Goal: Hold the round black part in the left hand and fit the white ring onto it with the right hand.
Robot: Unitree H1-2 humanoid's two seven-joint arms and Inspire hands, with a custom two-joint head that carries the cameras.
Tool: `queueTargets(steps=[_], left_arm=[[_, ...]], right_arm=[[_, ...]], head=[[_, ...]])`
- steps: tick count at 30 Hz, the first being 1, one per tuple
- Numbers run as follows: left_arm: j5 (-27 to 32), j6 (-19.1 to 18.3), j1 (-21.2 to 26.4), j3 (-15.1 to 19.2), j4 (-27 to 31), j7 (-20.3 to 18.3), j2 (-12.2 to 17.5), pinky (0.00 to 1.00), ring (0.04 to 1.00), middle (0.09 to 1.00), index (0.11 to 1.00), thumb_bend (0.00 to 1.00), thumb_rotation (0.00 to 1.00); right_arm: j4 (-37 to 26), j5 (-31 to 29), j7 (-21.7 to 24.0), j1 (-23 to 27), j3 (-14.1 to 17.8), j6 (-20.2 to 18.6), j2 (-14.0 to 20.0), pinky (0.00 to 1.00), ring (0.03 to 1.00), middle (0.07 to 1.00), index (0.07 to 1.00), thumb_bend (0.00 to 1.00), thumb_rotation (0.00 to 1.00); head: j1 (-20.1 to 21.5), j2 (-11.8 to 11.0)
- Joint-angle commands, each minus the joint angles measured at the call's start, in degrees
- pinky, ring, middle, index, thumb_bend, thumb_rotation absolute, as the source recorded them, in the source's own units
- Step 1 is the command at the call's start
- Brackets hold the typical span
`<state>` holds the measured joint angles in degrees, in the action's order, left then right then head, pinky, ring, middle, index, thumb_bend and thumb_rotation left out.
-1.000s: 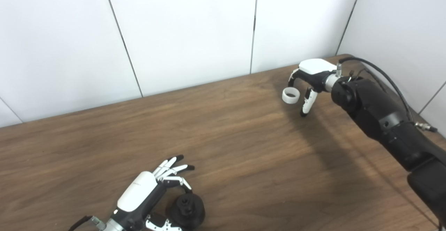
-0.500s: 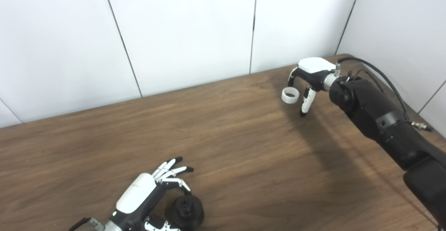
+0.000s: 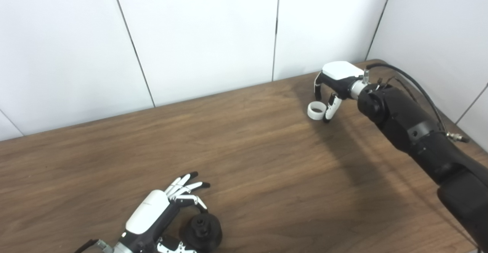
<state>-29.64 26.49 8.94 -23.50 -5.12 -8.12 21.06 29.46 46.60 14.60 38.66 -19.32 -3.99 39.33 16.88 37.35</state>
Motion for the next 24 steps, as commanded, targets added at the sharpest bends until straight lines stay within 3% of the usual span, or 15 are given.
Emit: queueTargets(steps=[1, 24], left_arm=[[0.19, 0.26, -1.67, -0.34, 0.03, 0.61, -1.07, 1.0, 1.0, 0.88, 0.483, 0.52, 0.05], [0.72, 0.31, -1.54, 0.53, -0.6, 0.29, -1.12, 1.0, 1.0, 0.883, 0.483, 0.52, 0.05]], right_arm=[[-0.06, 0.21, -1.3, 1.54, 0.1, -0.4, 0.23, 1.0, 0.955, 0.813, 0.484, 0.52, 0.13], [-1.5, 0.99, 0.46, 1.85, -0.4, -0.75, 0.83, 1.0, 0.987, 0.862, 0.492, 0.53, 0.14]], head=[[-0.03, 0.1], [0.32, 0.15]])
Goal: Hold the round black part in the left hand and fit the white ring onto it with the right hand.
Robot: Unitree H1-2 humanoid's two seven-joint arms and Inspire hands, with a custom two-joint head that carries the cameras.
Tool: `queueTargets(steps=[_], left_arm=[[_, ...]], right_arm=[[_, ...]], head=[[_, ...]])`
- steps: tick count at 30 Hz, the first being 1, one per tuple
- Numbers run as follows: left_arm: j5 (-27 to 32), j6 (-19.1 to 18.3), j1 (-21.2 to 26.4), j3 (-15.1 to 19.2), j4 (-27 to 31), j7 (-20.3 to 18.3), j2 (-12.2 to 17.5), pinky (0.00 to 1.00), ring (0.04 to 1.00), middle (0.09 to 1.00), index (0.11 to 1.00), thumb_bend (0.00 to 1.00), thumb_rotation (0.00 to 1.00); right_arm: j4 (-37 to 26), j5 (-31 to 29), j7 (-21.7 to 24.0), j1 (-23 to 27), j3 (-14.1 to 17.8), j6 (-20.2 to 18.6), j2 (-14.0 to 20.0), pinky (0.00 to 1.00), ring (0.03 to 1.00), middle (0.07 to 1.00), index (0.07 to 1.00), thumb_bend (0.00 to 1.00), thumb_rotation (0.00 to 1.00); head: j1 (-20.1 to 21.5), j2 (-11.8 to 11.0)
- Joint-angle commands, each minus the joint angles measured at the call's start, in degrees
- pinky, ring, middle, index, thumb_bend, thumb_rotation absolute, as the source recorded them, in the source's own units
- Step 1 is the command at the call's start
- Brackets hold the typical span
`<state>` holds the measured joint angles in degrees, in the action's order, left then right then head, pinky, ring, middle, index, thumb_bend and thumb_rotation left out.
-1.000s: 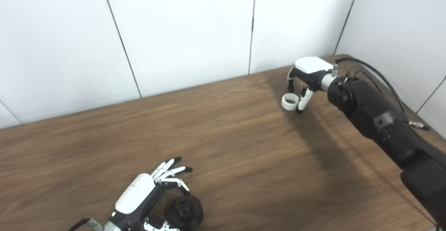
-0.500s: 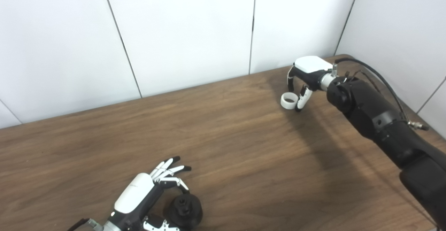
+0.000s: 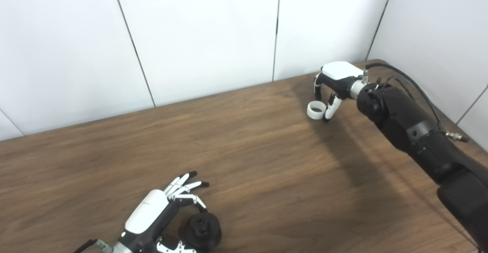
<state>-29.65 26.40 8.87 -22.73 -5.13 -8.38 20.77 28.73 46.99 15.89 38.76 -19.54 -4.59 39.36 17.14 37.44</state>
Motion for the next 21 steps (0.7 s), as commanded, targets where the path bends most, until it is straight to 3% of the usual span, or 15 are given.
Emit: queueTargets(steps=[1, 21], left_arm=[[0.88, 0.42, -1.46, -0.2, -0.62, 0.54, -0.82, 1.0, 1.0, 0.881, 0.483, 0.52, 0.05], [0.94, 0.49, -1.01, -0.11, -1.65, 1.38, -0.96, 1.0, 1.0, 0.878, 0.483, 0.52, 0.05]], right_arm=[[-0.84, 0.63, -0.81, 1.77, -0.2, -0.18, 0.74, 1.0, 0.989, 0.863, 0.493, 0.53, 0.14], [-0.97, 0.3, -0.53, 2.31, -0.36, 0.19, -0.37, 1.0, 0.994, 0.871, 0.494, 0.52, 0.14]], head=[[0.06, 0.06], [-0.01, -0.2]])
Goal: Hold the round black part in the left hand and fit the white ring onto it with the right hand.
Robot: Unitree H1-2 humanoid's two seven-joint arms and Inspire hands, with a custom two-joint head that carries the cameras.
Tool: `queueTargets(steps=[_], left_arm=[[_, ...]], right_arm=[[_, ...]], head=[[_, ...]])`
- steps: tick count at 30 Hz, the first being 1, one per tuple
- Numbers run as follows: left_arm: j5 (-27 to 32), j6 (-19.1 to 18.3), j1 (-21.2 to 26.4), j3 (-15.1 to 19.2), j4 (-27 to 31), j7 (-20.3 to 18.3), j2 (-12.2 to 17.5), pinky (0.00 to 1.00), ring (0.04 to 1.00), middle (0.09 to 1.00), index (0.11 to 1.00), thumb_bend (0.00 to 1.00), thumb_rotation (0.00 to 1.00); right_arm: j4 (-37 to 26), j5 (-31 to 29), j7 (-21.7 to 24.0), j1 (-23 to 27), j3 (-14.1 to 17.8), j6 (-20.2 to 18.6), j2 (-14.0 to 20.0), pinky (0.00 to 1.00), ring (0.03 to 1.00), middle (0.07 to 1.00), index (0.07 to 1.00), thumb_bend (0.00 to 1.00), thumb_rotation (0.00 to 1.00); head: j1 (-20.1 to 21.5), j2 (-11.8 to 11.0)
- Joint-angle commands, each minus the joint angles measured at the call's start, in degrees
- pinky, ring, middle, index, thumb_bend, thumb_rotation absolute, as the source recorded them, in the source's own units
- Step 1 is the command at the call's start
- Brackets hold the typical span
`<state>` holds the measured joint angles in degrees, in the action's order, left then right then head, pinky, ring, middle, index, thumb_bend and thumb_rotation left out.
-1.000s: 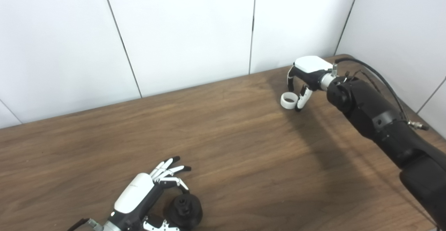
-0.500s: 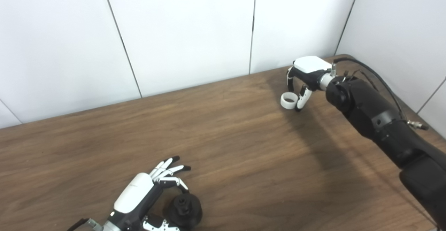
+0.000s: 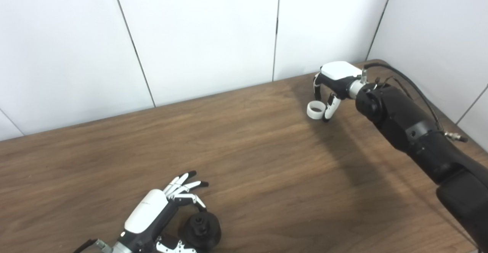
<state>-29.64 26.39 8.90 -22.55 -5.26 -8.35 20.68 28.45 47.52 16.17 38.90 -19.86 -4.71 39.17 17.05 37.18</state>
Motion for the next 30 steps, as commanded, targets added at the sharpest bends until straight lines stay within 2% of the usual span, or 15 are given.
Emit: queueTargets(steps=[1, 15, 16, 17, 18, 21, 30], left_arm=[[0.92, 0.49, -0.99, -0.31, -1.63, 1.4, -0.89, 1.0, 1.0, 0.877, 0.483, 0.52, 0.05], [0.86, 0.5, -0.64, -0.73, -2.47, 2.31, -0.94, 1.0, 1.0, 0.876, 0.483, 0.52, 0.05], [0.81, 0.5, -0.6, -0.82, -2.6, 2.42, -0.96, 1.0, 1.0, 0.877, 0.483, 0.52, 0.05], [0.81, 0.51, -0.58, -0.87, -2.67, 2.46, -0.97, 1.0, 1.0, 0.876, 0.483, 0.52, 0.05], [0.87, 0.51, -0.58, -0.86, -2.72, 2.44, -1.01, 1.0, 1.0, 0.876, 0.483, 0.52, 0.05], [0.9, 0.5, -0.59, -0.8, -2.76, 2.37, -1.06, 1.0, 1.0, 0.875, 0.483, 0.52, 0.05], [1.05, 0.51, -0.42, -1.12, -3.03, 2.97, -0.75, 1.0, 1.0, 0.877, 0.483, 0.52, 0.05]], right_arm=[[-0.59, -0.24, -0.88, 2.21, -0.06, 0.4, -0.24, 1.0, 0.993, 0.87, 0.493, 0.52, 0.14], [-0.77, 0.13, -0.58, 2.79, -0.67, 0.81, -0.82, 1.0, 0.996, 0.877, 0.494, 0.52, 0.14], [-0.84, 0.11, -0.48, 2.83, -0.67, 0.77, -0.83, 1.0, 0.994, 0.877, 0.569, 0.8, 0.15], [-0.9, 0.09, -0.45, 2.84, -0.65, 0.77, -0.83, 1.0, 0.994, 0.878, 0.596, 0.9, 0.15], [-1.03, 0.05, -0.4, 2.83, -0.61, 0.74, -0.82, 1.0, 0.993, 0.878, 0.611, 0.95, 0.15], [-1.03, 0.04, -0.61, 2.85, -0.63, 1.13, -0.7, 1.0, 0.99, 0.878, 0.629, 1.0, 0.15], [-1.03, -0.01, -0.49, 3.14, -0.68, 1.21, -0.64, 1.0, 0.991, 0.88, 0.636, 1.0, 0.15]], head=[[0.1, -0.03], [0.29, -0.41], [0.25, -0.41], [0.18, -0.43], [0.18, -0.43], [0.2, -0.45], [0.45, -0.41]])
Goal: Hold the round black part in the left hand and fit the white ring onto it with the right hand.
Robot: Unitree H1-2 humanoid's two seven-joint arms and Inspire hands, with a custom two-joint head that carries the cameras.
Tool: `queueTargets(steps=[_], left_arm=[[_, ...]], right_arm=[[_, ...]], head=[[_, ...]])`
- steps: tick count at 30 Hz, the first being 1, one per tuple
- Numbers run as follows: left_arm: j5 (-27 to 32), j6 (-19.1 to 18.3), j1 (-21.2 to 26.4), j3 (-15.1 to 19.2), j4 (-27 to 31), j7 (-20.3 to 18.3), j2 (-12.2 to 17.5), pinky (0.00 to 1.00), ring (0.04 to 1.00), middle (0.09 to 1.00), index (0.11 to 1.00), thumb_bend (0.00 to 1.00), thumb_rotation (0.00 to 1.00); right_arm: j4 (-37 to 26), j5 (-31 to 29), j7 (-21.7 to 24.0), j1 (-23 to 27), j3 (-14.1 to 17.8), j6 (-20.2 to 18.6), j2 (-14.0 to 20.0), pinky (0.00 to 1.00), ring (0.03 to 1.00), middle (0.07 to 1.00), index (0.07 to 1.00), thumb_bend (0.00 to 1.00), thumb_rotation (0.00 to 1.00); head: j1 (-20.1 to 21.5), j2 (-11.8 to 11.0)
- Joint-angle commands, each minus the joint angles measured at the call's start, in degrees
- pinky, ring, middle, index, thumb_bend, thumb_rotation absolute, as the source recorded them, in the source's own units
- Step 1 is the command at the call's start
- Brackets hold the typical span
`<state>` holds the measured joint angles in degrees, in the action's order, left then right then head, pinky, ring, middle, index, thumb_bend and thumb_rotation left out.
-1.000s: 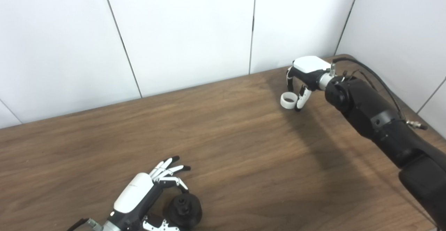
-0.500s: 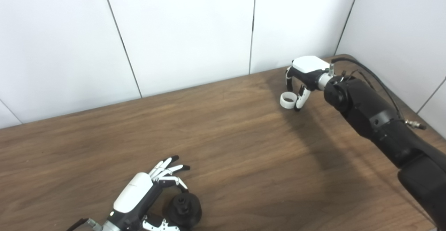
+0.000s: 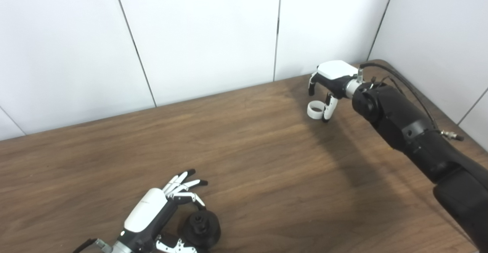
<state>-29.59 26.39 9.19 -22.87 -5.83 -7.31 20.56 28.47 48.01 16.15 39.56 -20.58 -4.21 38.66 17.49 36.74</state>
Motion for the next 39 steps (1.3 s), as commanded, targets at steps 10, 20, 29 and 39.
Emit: queueTargets(steps=[10, 20, 29, 39], left_arm=[[0.85, 0.48, -0.79, -0.14, -2.14, 1.29, -0.9, 1.0, 1.0, 0.877, 0.483, 0.52, 0.05], [1.21, 0.51, -0.4, -0.69, -2.63, 1.92, -0.75, 1.0, 1.0, 0.877, 0.483, 0.52, 0.05], [1.33, 0.49, -0.8, -0.04, -1.88, 1.15, -0.95, 1.0, 1.0, 0.877, 0.483, 0.52, 0.05], [1.37, 0.5, -0.67, -0.23, -2.25, 1.35, -0.64, 1.0, 1.0, 0.877, 0.483, 0.52, 0.05]], right_arm=[[-2.84, -0.65, 0.95, 2.19, -0.13, 0.75, 0.03, 1.0, 0.995, 0.882, 0.639, 1.0, 0.16], [-6.11, -0.18, 1.94, 2.04, -0.92, 2.2, 0.24, 1.0, 0.984, 0.872, 0.609, 1.0, 0.16], [-5.89, -0.1, 1.56, 1.8, -0.62, 2.39, -0.27, 1.0, 0.974, 0.857, 0.579, 0.97, 0.11], [-4.69, -0.04, 1.37, 1.87, 0.11, 1.87, 0.43, 1.0, 0.983, 0.86, 0.594, 0.97, 0.13]], head=[[0.17, 0.54], [0.3, 0.52], [0.33, 0.73], [0.68, 0.44]])
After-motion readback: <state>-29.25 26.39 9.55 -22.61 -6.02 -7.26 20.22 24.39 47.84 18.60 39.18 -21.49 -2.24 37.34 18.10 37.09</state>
